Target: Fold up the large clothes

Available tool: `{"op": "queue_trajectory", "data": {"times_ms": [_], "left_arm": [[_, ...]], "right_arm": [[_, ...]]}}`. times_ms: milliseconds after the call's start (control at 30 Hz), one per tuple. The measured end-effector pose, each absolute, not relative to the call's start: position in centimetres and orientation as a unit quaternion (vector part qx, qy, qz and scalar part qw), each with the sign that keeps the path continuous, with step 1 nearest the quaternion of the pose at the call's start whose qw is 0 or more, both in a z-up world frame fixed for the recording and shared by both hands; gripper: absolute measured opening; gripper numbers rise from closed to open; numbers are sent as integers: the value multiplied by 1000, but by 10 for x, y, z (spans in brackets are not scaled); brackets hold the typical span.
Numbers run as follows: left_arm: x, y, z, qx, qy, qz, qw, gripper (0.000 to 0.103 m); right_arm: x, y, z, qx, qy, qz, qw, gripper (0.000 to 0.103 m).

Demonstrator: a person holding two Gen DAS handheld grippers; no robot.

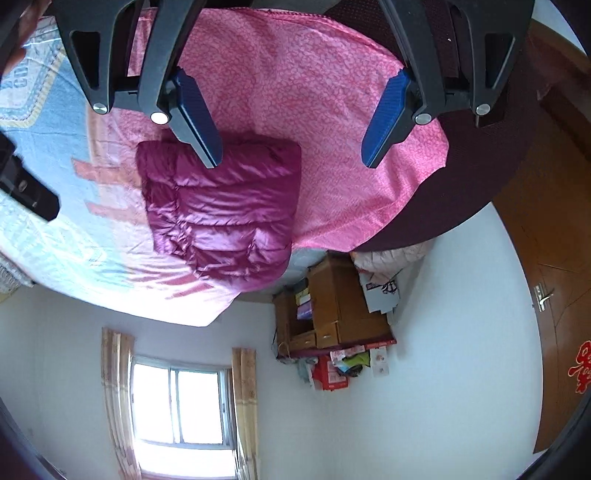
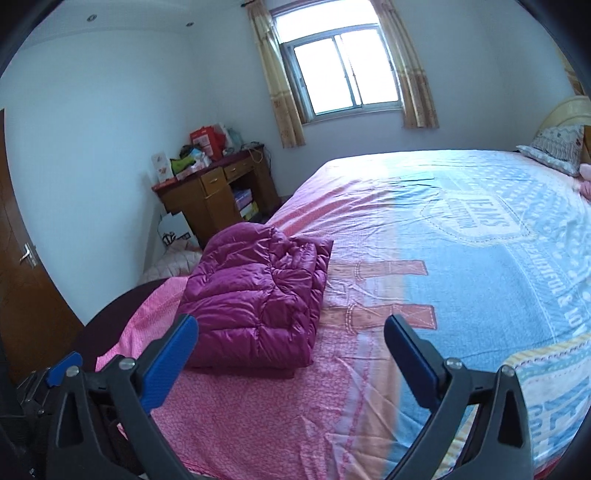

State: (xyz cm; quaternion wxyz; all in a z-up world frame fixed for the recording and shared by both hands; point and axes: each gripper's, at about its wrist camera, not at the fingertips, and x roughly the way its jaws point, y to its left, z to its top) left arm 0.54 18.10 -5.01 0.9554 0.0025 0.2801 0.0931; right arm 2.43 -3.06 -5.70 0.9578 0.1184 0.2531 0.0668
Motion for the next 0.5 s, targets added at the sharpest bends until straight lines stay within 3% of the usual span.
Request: {"op": "queue_trajectory", "data": {"times_ms": [500], "left_arm": [[-18, 170, -21, 23, 199, 105, 974, 82]], "right_arm": [[3, -21, -38, 89, 189, 69, 975, 103]]}}
